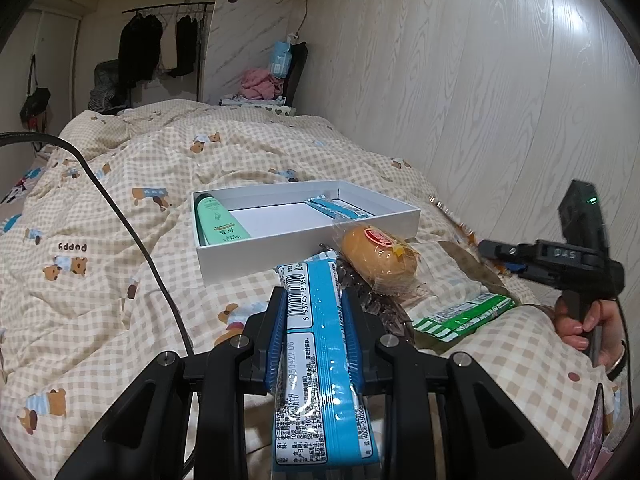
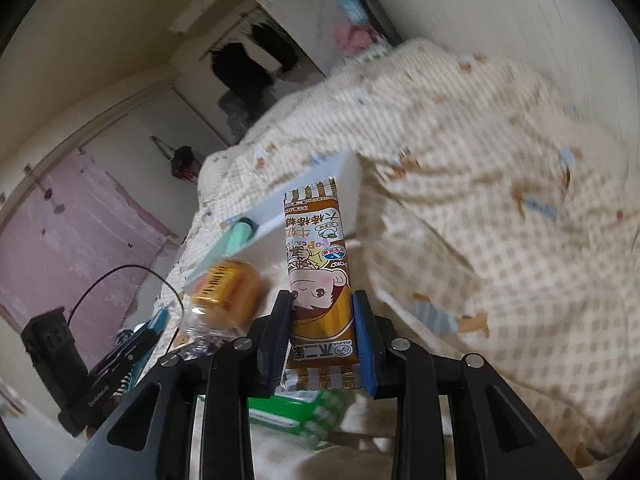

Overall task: Organize objects
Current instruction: 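Carry the blue-and-white bar and brown bar toward the white box with both tools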

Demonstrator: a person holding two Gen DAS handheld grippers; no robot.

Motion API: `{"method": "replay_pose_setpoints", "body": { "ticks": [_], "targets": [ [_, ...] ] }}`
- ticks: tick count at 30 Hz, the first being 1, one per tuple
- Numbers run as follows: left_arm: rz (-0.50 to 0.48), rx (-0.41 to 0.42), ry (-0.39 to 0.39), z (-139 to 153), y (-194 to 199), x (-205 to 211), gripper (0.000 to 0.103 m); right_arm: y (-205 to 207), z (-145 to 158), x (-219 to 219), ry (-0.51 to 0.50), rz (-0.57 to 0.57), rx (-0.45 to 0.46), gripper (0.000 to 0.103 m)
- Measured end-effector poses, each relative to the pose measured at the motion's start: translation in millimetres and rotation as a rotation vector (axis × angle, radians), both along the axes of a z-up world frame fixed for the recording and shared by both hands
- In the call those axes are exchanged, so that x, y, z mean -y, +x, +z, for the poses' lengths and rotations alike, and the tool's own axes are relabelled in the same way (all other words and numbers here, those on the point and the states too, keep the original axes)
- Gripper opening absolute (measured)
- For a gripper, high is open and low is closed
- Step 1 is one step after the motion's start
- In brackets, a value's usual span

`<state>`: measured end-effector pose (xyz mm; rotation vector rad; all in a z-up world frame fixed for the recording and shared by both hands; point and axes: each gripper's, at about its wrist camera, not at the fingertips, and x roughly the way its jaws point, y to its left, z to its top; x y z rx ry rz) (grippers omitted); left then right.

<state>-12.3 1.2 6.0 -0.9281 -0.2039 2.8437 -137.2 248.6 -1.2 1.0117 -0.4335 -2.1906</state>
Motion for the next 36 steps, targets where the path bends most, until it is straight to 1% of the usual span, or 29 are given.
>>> {"method": "replay_pose_setpoints", "body": {
  "ticks": [3, 4, 7, 11, 13, 15, 18, 22, 25, 26, 27, 28, 33, 35, 36],
  "targets": [
    [0.0, 0.001, -0.005, -0.8, -0.7, 0.3, 0.029, 14.2, 17.0, 6.5, 0.01, 0.038, -0.07, 0.032],
    [0.0, -0.002, -0.006, -0.6, -0.4, 0.1, 0.029, 19.9, 22.2, 8.9, -0.002, 0.063, -0.088, 0.032],
    [0.002, -0.021, -0.003, 1.2, 1.9, 0.6, 0.029, 29.8, 29.5, 18.6, -0.033, 0.133, -0.125, 0.032],
    [0.012, -0.053, 0.006, 4.2, 5.5, 4.0, 0.029, 41.0, 33.5, 30.3, -0.027, 0.197, -0.181, 0.032],
    [0.074, -0.086, 0.006, 8.6, 10.8, 9.1, 0.028, 40.1, 29.9, 34.0, -0.027, 0.212, -0.183, 0.032],
    [0.106, -0.1, 0.042, 10.4, 13.6, 18.0, 0.027, 41.2, 27.2, 38.4, -0.017, 0.226, -0.181, 0.032],
    [0.132, -0.089, 0.071, 8.8, 11.4, 26.1, 0.027, 45.7, 21.1, 48.7, 0.012, 0.25, -0.184, 0.032],
    [0.125, -0.096, 0.077, 9.1, 10.8, 27.7, 0.027, 47.5, 13.4, 59.1, 0.056, 0.278, -0.184, 0.032],
    [0.08, -0.122, 0.087, 12.7, 13.6, 26.5, 0.027, 46.6, 10.8, 58.2, 0.055, 0.28, -0.173, 0.032],
    [0.033, -0.127, 0.112, 12.8, 13.7, 26.4, 0.027, 46.0, 9.7, 57.3, 0.052, 0.28, -0.17, 0.032],
    [-0.034, -0.14, 0.17, 12.0, 14.6, 28.3, 0.027, 45.6, 8.8, 56.9, 0.051, 0.281, -0.168, 0.032],
    [-0.062, -0.152, 0.194, 11.3, 15.8, 29.1, 0.027, 45.4, 8.2, 56.6, 0.05, 0.282, -0.165, 0.032],
    [-0.035, -0.161, 0.209, 12.3, 17.9, 35.3, 0.027, 46.9, 8.6, 59.4, 0.06, 0.29, -0.168, 0.032],
    [-0.017, -0.147, 0.204, 12.1, 15.9, 36.1, 0.028, 46.6, 8.8, 59.1, 0.059, 0.291, -0.168, 0.032],
    [0.009, -0.132, 0.183, 11.8, 14.0, 35.5, 0.028, 46.8, 8.9, 59.2, 0.059, 0.29, -0.167, 0.032]
  ]
}}
